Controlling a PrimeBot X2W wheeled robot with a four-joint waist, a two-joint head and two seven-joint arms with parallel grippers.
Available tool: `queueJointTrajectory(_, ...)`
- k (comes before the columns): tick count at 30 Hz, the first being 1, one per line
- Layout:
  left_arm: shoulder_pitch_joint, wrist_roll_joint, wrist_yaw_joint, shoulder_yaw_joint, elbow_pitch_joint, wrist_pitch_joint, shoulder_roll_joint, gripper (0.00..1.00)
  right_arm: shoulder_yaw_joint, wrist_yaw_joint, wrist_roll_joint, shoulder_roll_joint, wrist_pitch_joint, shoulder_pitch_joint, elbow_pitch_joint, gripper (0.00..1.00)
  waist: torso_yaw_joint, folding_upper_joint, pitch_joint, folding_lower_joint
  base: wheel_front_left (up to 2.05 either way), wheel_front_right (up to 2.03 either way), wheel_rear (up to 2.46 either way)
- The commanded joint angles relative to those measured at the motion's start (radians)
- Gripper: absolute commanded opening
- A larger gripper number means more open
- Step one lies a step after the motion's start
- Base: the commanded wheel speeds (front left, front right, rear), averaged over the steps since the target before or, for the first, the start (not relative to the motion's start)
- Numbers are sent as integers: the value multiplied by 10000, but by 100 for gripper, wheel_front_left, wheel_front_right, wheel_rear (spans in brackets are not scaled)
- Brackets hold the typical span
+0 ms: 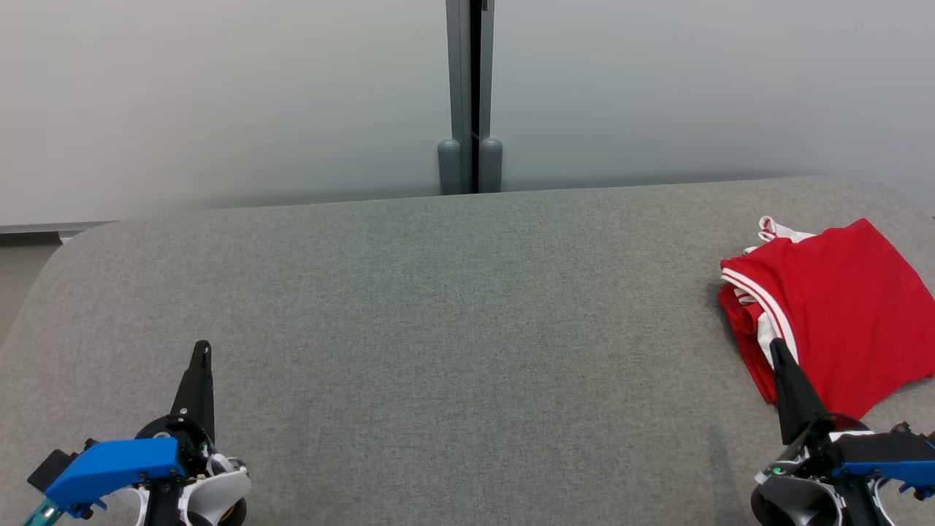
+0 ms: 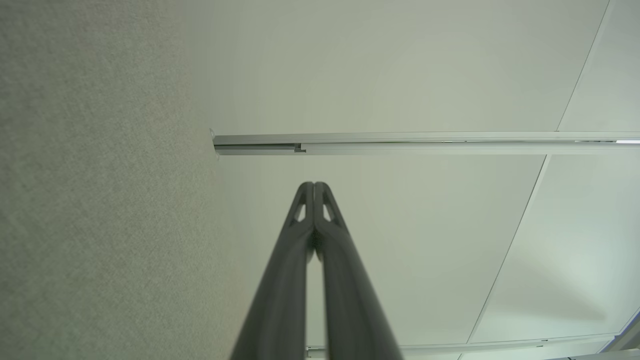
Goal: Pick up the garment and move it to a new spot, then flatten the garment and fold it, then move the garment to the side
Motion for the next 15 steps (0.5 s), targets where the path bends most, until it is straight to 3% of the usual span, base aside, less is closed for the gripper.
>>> queueJointTrajectory(1, -98, 34, -44, 37, -29, 44, -18, 0, -28, 4, -4, 11, 19, -156, 21, 0, 0, 0, 0, 0, 0, 0, 0)
queueJointTrajectory(15, -98, 38, -44, 40, -29, 48, -21, 0, -32, 4, -11, 15, 26, -156, 21, 0, 0, 0, 0, 0, 0, 0, 0)
